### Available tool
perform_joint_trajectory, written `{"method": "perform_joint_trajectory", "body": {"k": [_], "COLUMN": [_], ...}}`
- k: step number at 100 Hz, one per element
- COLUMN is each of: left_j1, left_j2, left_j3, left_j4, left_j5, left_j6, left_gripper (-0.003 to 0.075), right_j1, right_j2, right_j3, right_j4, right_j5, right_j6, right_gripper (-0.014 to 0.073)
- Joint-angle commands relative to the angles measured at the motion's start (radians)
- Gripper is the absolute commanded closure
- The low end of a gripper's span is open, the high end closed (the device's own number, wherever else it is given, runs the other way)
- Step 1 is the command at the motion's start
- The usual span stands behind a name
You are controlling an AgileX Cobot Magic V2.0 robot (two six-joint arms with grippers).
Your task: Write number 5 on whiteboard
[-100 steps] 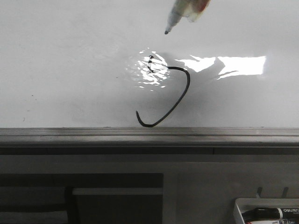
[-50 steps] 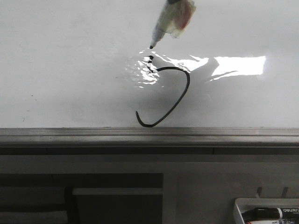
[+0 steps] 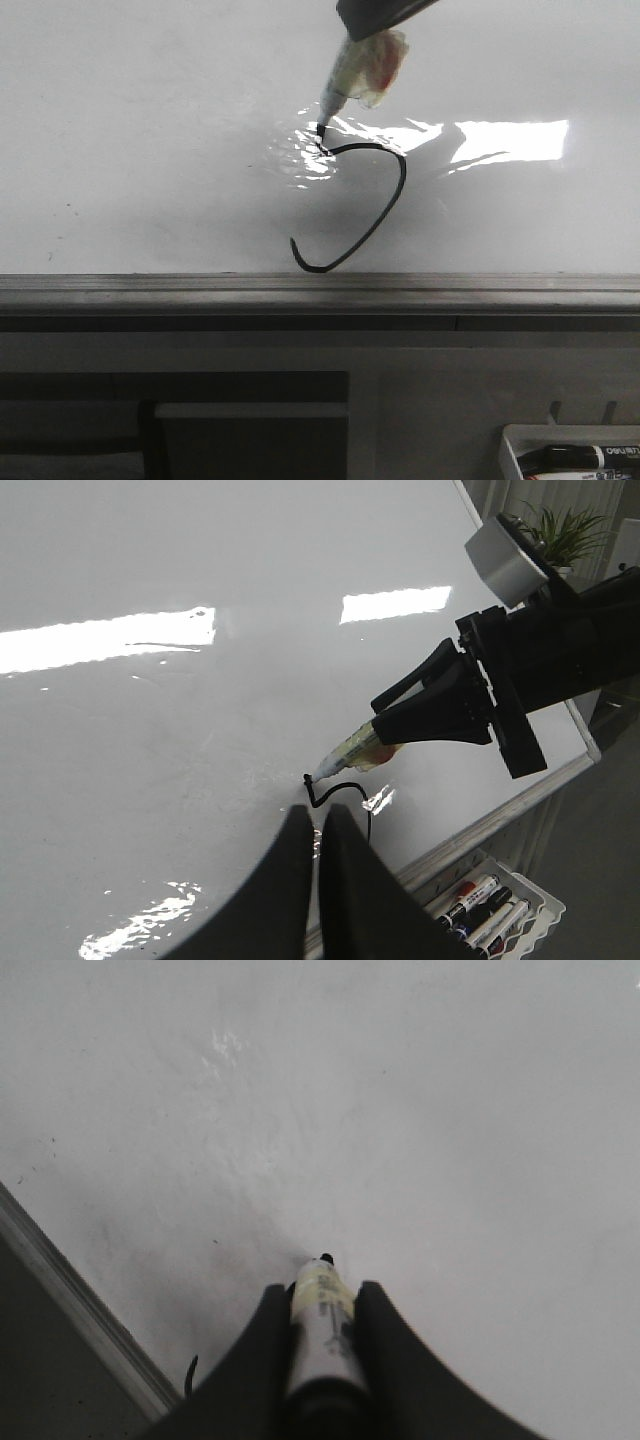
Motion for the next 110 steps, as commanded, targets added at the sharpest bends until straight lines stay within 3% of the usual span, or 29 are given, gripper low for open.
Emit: {"method": "perform_joint_trajectory", "body": {"k": [1,34,84,110], "left_j1": [0.002,0.002,0.002,0.002], "left_j2": [0.01,0.01,0.01,0.01], "left_j3": [-0.029,-0.029,-0.029,-0.029], "left_j4": [-0.009,-0.009,-0.009,-0.009], "left_j5": [-0.073,-0.073,-0.073,-0.073], "left_j6": [-0.006,-0.006,-0.006,-0.006], "left_gripper": [0.0741,0.0741,0.0741,0.0741], "right_j1": [-0.004,-0.005,-0.005,-0.008], "right_j2": [-0.017,-0.017,-0.021,-0.055], "right_j3": [-0.027,-0.027,-0.027,-0.003], "right_j4": [-0.028,-0.032,-0.196,-0.224], "right_j5": [-0.016,0.041,0.194,0.274], "right_j6": [0.005,0.007,0.201,0.209], "right_gripper": [0.0636,0.0636,0.0636,0.0636]}}
